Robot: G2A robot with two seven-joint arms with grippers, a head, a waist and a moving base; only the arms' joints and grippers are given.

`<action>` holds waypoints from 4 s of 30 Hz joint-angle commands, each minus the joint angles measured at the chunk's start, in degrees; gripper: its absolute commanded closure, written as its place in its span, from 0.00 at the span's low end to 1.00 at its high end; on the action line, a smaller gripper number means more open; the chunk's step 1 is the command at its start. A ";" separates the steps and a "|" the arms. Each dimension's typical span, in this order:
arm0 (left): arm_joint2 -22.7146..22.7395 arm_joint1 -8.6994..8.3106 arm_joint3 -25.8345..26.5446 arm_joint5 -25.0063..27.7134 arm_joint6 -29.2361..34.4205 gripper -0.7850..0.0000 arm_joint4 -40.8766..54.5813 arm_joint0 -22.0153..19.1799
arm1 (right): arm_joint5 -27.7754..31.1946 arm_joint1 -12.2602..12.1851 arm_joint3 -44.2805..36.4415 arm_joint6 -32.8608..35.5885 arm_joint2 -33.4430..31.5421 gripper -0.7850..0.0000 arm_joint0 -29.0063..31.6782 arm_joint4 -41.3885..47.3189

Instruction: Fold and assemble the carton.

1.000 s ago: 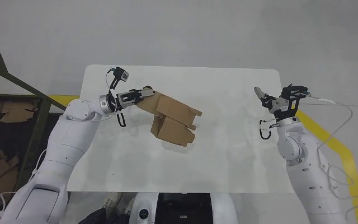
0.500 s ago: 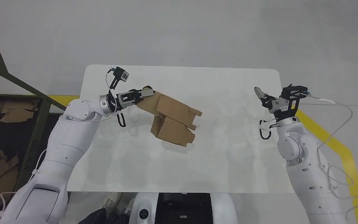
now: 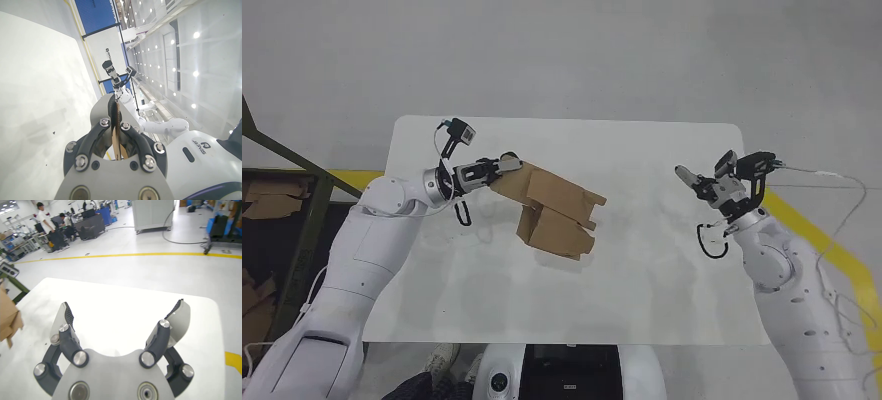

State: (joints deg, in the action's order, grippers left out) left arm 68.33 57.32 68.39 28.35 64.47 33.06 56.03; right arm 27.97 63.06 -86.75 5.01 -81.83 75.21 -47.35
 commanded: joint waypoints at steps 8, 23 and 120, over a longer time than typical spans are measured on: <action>-1.71 0.59 -1.72 -0.66 4.69 1.00 0.67 -2.38 | 14.31 -0.30 5.75 23.63 4.70 0.00 -5.00 24.64; -7.08 2.36 -7.51 -3.05 14.52 1.00 3.66 -9.88 | 13.48 -0.74 14.44 57.82 15.26 0.00 -16.33 53.97; -5.66 2.48 -6.96 -0.14 11.60 0.00 12.59 -5.93 | 9.30 0.74 17.87 37.89 29.52 1.00 -18.03 79.13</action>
State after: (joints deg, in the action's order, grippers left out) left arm 62.87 59.69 61.22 27.56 76.75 46.36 49.89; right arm 38.10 63.96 -67.51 45.65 -51.69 56.06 33.42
